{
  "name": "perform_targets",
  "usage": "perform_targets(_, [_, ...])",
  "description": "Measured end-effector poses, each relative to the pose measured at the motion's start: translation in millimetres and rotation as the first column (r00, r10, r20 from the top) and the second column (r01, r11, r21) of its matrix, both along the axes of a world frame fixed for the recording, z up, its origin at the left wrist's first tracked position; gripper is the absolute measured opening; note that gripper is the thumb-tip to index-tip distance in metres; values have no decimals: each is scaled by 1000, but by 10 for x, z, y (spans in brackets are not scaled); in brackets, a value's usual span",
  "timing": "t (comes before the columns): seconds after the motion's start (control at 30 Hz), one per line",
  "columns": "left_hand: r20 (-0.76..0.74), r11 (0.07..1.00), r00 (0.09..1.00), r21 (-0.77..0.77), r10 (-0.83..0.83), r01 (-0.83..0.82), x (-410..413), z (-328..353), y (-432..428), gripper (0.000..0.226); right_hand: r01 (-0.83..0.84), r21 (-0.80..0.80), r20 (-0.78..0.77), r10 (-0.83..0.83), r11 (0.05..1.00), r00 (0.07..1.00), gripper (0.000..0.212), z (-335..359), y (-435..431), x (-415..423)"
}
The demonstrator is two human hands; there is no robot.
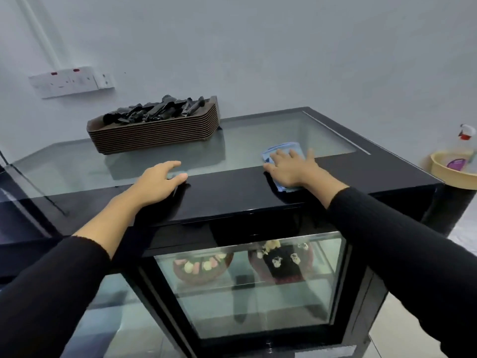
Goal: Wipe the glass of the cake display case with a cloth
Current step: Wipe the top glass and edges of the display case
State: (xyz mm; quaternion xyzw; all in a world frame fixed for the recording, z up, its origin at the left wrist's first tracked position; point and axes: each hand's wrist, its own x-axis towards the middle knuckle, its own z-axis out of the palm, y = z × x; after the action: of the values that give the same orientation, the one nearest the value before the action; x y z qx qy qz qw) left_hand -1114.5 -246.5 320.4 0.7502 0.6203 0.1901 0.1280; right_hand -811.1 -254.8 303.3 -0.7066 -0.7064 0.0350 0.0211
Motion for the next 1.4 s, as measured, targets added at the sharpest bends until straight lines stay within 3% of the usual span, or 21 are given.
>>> perform_targets(0.13, [-137, 998, 988, -34, -66, 62, -121, -155, 193, 55, -314, 35, 12, 313, 949, 950, 55, -57, -565, -596])
perform_targets(0.2, [-171, 997, 982, -17, -82, 80, -135, -203, 218, 54, -321, 55, -17, 322, 946, 947, 54, -90, -751, -334])
perform_targets(0.37, [-205, 995, 974, -12, -99, 98, -130, -241, 282, 54, 128, -10, -26, -129, 992, 991, 55, 21, -261, 506])
perform_targets(0.47, [-193, 993, 974, -10, -121, 121, -143, -252, 313, 56, 207, 12, 43, -208, 978, 977, 49, 19, 269, 248])
perform_targets(0.53, [-136, 991, 982, 15, -130, 133, -172, -229, 326, 53, 122, 6, 75, -122, 992, 990, 46, 38, 421, -165])
perform_targets(0.67, [-43, 986, 989, 84, -142, 145, -283, -130, 577, 36, -275, 55, 32, 273, 960, 961, 51, -7, 6, -624])
perform_targets(0.73, [-31, 987, 993, 113, -115, 118, -359, -70, 800, 32, -331, 42, 2, 331, 943, 944, 52, -43, -214, -478])
perform_targets(0.8, [-7, 991, 998, 115, -60, 60, -432, -38, 1062, 33, -224, 22, -13, 224, 974, 974, 52, -19, -56, -143])
perform_targets(0.93, [25, 994, 994, 40, 103, -104, -539, -53, 1579, 50, 138, 47, 20, -139, 989, 990, 50, 84, 943, 287])
perform_targets(1.03, [-131, 991, 983, -19, 130, -133, -476, -146, 1807, 66, 195, -25, 167, -188, 981, 968, 49, 40, 1717, 94])
perform_targets(1.13, [-229, 992, 967, -33, 109, -120, -462, -209, 1928, 72, 32, 30, 112, -35, 999, 993, 52, -14, 1945, -484])
perform_targets(1.27, [-237, 994, 968, -40, 85, -97, -529, -257, 1960, 74, -493, 73, 13, 493, 867, 870, 52, -27, 1326, -675])
perform_targets(1.33, [-246, 995, 966, -40, 81, -94, -522, -255, 1959, 74, -529, -22, -32, 528, 849, 849, 53, 40, 1356, -364])
perform_targets(1.4, [-256, 994, 963, -40, 87, -101, -508, -254, 1955, 73, -382, -26, 2, 382, 924, 924, 52, 74, 1714, -84])
